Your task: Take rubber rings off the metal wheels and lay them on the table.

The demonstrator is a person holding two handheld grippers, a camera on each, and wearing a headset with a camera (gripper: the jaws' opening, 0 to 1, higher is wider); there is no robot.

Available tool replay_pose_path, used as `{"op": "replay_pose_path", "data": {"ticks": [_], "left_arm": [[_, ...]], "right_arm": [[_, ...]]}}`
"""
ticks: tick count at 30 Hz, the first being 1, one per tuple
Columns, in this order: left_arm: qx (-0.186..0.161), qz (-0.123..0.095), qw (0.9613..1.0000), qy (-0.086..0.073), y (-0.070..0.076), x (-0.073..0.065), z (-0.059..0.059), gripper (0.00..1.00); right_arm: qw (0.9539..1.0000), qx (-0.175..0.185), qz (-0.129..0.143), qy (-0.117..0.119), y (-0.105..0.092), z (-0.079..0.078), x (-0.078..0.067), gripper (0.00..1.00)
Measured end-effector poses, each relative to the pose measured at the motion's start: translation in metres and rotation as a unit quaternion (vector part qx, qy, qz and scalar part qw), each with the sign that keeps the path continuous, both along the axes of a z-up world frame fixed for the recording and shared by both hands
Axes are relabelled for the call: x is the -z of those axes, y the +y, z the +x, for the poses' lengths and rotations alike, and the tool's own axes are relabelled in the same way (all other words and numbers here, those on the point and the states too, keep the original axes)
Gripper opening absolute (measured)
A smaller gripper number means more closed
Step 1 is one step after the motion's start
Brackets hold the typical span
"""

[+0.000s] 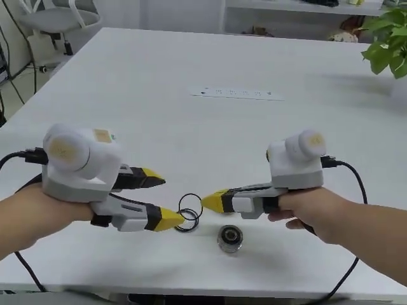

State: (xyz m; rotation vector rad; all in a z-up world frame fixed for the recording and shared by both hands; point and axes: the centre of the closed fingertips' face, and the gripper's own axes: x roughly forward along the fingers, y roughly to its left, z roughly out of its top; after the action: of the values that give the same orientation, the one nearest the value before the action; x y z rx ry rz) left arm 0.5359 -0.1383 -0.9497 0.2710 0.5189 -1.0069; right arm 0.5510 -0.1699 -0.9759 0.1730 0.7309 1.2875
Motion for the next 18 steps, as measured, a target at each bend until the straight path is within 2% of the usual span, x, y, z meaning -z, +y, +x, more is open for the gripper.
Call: {"op": "replay_pose_path", "data": {"ticks": [7, 18], "left_arm": [[-0.01, -0.002, 0.9999, 0.003, 0.007, 0.002, -0.004, 0.52], [-0.02, -0.003, 0.9998, 0.007, 0.015, 0.003, -0.005, 0.52]], "right_arm": [[0.9999, -0.01, -0.012, 0.004, 0.008, -0.005, 0.008, 0.0], [0.9993, -0.003, -0.038, 0.001, 0.008, 0.0, 0.023, 0.0]]}}
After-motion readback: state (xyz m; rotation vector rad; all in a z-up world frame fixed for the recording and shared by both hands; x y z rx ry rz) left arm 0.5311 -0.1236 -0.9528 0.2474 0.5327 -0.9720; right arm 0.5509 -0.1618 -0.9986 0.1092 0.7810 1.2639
